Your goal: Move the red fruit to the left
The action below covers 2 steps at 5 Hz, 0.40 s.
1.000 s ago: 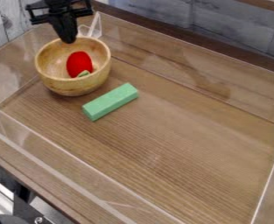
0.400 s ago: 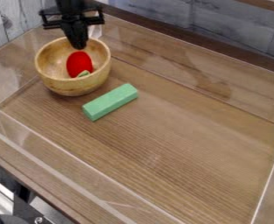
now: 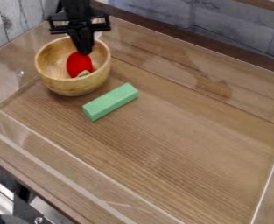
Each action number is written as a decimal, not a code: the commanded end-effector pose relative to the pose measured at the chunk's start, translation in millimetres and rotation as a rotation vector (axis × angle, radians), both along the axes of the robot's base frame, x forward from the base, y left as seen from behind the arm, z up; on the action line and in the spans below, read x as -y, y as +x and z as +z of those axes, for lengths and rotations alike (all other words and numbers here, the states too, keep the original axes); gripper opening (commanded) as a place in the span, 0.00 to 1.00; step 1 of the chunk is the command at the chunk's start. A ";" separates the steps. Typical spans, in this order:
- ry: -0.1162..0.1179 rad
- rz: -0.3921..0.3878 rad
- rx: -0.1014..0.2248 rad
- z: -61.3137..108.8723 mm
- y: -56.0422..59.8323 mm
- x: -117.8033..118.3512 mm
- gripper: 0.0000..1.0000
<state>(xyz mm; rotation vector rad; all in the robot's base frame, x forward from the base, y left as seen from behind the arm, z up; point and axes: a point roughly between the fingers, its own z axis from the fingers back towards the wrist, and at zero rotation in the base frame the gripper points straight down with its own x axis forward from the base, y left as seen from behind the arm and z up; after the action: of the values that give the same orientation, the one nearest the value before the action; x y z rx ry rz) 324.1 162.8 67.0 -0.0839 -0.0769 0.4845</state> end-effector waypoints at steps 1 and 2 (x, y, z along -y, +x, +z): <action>0.034 -0.006 0.032 10.3 6.9 -0.8 0.00; 0.036 -0.007 0.028 8.4 9.2 1.1 0.00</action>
<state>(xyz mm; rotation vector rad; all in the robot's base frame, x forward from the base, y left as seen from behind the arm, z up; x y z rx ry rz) 327.2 159.2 61.8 -0.0729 -0.0705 0.4750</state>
